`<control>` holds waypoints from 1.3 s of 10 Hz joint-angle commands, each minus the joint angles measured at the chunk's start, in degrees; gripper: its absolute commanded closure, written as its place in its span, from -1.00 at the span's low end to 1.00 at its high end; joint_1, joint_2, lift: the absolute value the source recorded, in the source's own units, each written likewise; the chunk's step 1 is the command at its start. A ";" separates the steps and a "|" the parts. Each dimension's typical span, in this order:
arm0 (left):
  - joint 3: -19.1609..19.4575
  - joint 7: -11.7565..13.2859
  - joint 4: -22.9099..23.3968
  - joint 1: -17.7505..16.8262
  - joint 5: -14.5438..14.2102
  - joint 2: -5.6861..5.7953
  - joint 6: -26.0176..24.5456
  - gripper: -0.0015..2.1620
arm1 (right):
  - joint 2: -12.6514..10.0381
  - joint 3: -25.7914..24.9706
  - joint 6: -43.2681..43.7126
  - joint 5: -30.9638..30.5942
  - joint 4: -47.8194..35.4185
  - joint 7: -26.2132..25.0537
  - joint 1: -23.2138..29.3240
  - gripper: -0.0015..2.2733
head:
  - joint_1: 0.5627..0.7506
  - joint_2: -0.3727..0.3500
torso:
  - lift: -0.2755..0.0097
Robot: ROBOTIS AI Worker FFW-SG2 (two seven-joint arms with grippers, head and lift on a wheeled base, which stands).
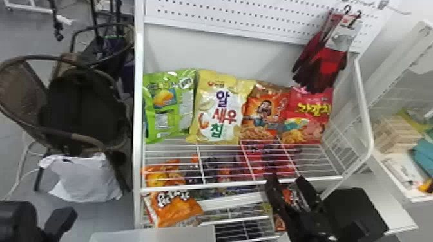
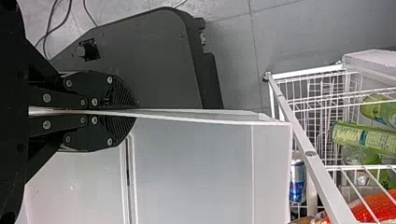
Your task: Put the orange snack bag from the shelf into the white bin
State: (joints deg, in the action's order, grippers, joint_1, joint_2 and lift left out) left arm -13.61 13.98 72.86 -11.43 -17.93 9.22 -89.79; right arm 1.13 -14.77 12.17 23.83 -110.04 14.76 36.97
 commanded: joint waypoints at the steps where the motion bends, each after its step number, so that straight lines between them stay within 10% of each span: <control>1: 0.07 0.00 0.00 0.00 0.00 0.10 -0.24 0.98 | 0.01 0.00 0.17 0.16 0.00 0.00 -0.05 -0.89 | 0.41 -0.86 | 0.94; 13: 0.07 0.00 -0.53 -0.26 0.44 -0.25 -0.24 0.98 | -0.07 -2.11 -7.04 0.16 -1.05 -0.26 -5.06 -0.89 | 0.41 -0.87 | 0.94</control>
State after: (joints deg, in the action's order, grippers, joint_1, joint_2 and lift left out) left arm -13.54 13.97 72.34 -11.69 -17.62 8.98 -89.79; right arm 1.09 -16.62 6.63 24.12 -110.99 14.49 32.66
